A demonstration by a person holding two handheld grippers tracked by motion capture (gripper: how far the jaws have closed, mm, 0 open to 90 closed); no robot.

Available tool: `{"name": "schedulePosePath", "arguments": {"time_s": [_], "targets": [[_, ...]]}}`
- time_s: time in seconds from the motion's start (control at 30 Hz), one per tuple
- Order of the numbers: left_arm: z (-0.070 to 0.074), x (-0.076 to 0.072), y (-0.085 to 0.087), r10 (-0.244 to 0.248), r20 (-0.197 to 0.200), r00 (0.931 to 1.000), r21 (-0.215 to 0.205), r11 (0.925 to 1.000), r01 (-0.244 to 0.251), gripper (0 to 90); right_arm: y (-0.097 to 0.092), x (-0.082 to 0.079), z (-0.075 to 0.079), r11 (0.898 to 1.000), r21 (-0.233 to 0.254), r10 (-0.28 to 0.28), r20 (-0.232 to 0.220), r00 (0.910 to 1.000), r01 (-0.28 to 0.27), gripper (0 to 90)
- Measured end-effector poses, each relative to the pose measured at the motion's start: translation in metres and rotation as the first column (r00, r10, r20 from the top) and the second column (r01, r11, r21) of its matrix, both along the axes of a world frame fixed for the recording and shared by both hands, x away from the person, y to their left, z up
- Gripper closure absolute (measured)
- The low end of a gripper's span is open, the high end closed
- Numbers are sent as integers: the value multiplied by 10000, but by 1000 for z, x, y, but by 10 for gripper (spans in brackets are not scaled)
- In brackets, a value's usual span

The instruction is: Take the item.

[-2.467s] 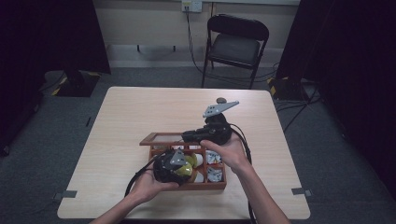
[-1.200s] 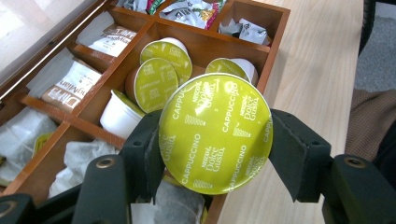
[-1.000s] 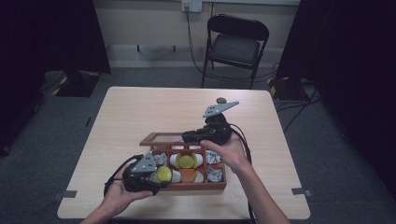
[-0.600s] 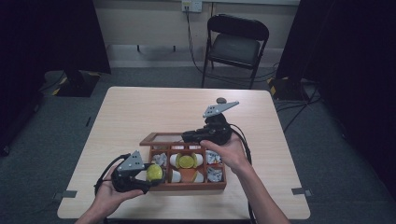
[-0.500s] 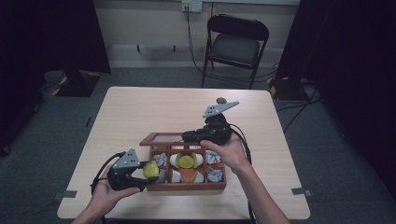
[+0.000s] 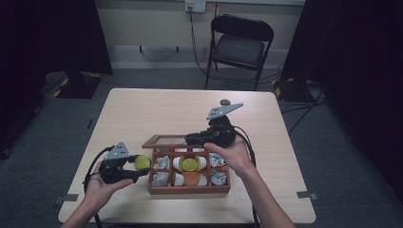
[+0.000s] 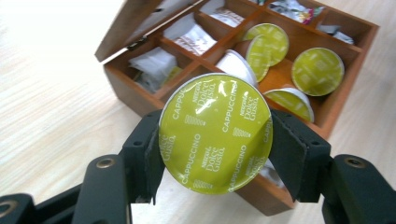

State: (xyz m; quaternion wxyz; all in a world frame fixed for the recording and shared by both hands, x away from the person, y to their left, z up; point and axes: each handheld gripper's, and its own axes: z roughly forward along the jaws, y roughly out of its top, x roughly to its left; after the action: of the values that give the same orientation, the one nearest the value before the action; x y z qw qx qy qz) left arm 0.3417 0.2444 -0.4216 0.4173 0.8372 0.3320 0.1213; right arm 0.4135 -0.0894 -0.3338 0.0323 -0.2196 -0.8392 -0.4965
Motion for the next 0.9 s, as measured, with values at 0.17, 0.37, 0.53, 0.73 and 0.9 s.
{"name": "schedulePosePath", "arguments": {"time_s": [0.17, 0.37, 0.53, 0.73, 0.9], "targets": [[3, 7, 10, 382, 156, 9991, 78, 9992, -383, 399, 0, 0, 0, 10000, 0, 2, -5, 10000, -2, 821], [-1, 24, 24, 750, 180, 9970, 102, 9971, -751, 399, 0, 0, 0, 10000, 9, 2, -33, 10000, -2, 821], [2, 36, 29, 1015, 212, 9946, 127, 9947, -1018, 399, 0, 0, 0, 10000, 7, 4, -30, 10000, -4, 821], [8, 53, 34, 1290, 303, 9912, 242, 9913, -1298, 399, 0, 0, 0, 10000, 11, 5, -39, 10000, -5, 821], [1, 65, 28, 1238, 120, 9922, 529, 9908, -1243, 399, 0, 0, 0, 10000, 9, 5, -35, 10000, -5, 821]]}}
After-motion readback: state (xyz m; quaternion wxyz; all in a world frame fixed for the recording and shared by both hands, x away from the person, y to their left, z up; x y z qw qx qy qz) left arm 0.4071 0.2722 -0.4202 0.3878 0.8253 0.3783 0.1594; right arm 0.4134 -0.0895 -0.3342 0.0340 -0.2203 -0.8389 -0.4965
